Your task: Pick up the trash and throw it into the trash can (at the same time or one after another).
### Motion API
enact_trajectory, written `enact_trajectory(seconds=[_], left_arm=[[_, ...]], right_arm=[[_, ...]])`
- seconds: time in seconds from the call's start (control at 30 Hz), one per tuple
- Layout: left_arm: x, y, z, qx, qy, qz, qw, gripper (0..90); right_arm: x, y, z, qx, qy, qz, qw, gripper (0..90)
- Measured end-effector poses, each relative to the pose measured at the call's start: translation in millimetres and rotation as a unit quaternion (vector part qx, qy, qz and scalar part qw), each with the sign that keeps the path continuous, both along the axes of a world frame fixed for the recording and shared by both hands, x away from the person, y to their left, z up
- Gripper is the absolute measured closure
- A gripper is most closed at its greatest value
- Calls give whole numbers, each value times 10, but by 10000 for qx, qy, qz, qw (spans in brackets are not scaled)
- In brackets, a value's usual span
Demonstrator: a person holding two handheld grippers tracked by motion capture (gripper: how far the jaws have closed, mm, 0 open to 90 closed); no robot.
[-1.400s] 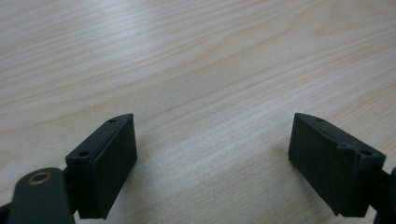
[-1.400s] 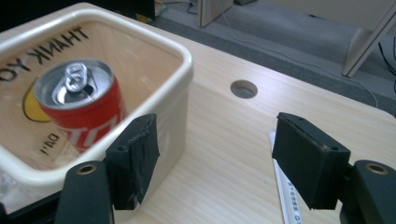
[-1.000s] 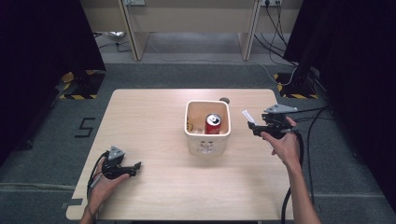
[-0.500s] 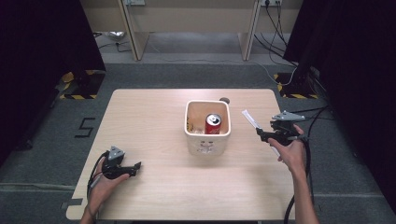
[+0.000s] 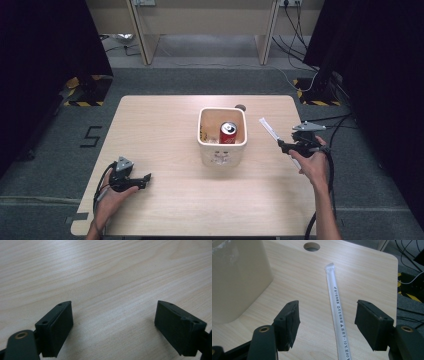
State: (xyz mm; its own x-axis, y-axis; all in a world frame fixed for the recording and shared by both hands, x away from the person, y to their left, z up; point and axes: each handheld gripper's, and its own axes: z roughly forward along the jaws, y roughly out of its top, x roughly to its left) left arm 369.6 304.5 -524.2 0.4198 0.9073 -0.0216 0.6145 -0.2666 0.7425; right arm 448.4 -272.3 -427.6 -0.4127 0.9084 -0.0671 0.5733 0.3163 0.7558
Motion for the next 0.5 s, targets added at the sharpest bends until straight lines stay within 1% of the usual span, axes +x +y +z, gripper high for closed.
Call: enact_trajectory(seconds=[0.07, 0.17, 0.3, 0.4, 0.5], left_arm=[[0, 0, 0, 1, 1, 0, 10000, 146], [0, 0, 0, 0, -5, 2, 10000, 147], [0, 0, -1, 0, -4, 2, 10000, 147], [0, 0, 0, 3, 1, 0, 10000, 146], [0, 0, 0, 4, 2, 2, 10000, 146]], right_arm=[[4, -13, -29, -10, 18, 4, 10000, 360], [-2, -39, -71, 65, 36, -61, 10000, 351], [-22, -76, -92, 184, -32, -108, 9998, 338], [-40, -82, -98, 144, -113, -147, 9997, 340], [-40, -81, -121, 210, -103, -138, 9996, 343]])
